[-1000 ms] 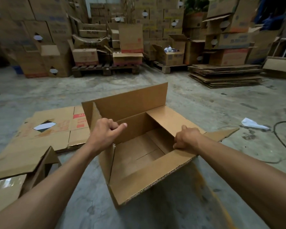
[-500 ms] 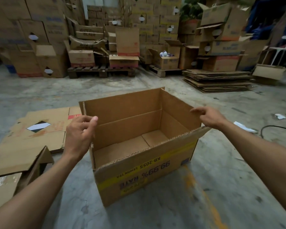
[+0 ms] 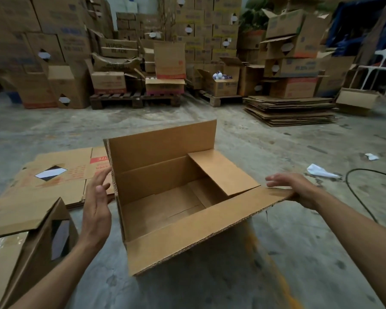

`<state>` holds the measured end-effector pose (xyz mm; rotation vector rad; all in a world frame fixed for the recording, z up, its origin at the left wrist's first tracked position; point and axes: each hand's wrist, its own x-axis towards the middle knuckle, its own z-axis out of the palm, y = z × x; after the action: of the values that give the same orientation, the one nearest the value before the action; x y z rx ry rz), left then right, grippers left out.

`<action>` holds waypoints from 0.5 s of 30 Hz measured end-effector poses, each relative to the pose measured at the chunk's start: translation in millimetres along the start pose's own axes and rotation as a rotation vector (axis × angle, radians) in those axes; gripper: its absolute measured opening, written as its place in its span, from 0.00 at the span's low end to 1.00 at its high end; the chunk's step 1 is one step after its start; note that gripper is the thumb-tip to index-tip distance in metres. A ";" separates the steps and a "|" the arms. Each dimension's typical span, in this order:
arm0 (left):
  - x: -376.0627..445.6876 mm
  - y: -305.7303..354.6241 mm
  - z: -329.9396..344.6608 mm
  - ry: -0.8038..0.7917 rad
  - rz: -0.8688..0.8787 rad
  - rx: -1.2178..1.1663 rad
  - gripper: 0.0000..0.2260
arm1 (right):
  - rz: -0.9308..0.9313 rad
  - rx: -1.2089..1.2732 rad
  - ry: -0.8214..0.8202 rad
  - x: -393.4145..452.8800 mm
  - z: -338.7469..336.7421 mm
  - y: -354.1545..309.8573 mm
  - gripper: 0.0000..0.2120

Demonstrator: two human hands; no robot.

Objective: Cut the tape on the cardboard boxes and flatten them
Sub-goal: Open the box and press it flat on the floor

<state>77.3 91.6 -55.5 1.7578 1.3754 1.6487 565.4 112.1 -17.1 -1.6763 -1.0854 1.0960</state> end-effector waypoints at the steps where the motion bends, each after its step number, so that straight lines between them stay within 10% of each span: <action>1: -1.4 -2.5 0.8 0.003 -0.045 -0.027 0.22 | 0.025 0.210 -0.015 -0.4 -2.4 2.6 0.13; 5: -20.1 -19.6 8.4 -0.066 -0.262 -0.138 0.24 | -0.089 0.689 -0.112 -2.4 12.9 15.6 0.35; 11: -57.2 -36.5 17.5 -0.091 -0.742 -0.293 0.34 | 0.005 0.237 0.001 11.1 78.6 36.8 0.59; 15: -54.7 -39.3 20.2 -0.052 -0.808 -0.361 0.37 | 0.109 0.159 0.071 22.2 90.1 43.8 0.54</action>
<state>88.7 71.7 -122.0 0.8535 1.3877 1.2639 494.9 137.3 -87.3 -1.6497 -0.8475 1.1518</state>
